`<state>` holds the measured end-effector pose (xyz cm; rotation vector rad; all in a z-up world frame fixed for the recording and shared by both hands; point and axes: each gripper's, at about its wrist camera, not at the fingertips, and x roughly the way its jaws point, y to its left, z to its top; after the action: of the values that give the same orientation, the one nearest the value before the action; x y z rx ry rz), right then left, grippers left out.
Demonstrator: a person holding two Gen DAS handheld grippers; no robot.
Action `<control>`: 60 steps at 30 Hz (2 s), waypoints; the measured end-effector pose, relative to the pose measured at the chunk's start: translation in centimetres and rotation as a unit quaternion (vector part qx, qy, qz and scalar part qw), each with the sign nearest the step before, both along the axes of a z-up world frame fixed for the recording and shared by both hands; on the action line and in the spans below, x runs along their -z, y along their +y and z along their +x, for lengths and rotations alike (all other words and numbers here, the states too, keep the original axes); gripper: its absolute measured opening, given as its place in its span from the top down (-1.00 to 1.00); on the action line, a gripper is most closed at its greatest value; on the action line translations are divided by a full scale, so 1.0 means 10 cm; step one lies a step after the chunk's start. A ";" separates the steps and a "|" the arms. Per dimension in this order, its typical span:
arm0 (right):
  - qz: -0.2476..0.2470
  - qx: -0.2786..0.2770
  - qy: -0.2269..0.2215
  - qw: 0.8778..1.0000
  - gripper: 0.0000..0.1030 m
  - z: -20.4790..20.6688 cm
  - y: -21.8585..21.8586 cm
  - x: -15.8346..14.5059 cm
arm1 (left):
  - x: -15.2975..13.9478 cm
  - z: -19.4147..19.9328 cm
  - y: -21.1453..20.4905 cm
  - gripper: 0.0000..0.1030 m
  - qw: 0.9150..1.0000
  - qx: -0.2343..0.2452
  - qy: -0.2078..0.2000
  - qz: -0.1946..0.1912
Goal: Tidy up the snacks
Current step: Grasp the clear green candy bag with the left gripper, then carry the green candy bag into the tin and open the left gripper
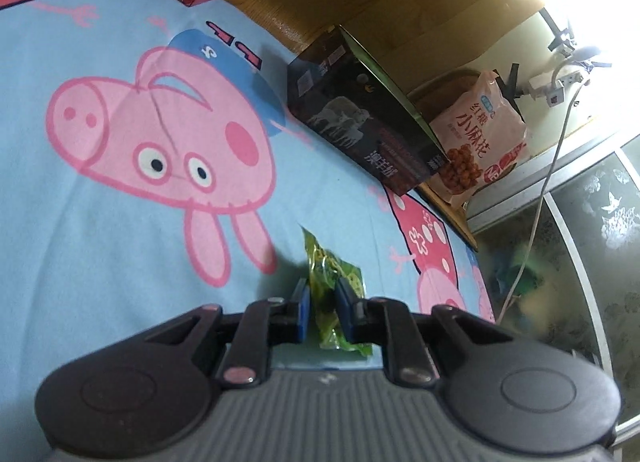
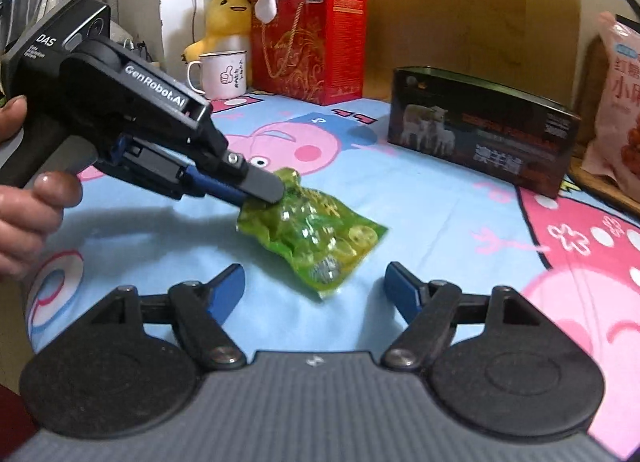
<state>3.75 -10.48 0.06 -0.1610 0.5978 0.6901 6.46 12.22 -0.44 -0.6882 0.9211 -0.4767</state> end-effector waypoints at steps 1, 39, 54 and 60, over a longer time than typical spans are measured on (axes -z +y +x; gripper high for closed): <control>-0.004 -0.006 -0.002 1.000 -0.55 0.04 0.05 0.00 | -0.01 0.00 0.00 0.71 1.000 0.000 -0.001 -0.001; -0.027 0.068 -0.210 0.975 0.61 1.31 0.04 -0.62 | -1.05 1.53 -0.79 0.59 0.982 0.019 -0.162 0.093; 0.025 0.104 -0.168 0.980 0.15 1.18 -0.21 -0.41 | -0.85 1.40 -0.98 0.40 0.959 -0.023 -0.183 0.217; 0.073 0.131 -0.112 0.982 0.15 0.75 -0.39 -0.30 | -0.86 0.90 -0.98 0.28 0.949 -0.028 -0.189 0.252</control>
<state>11.29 -14.34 3.04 -0.0214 0.3421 0.4508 15.49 2.39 8.16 -0.1450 0.6187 -0.2884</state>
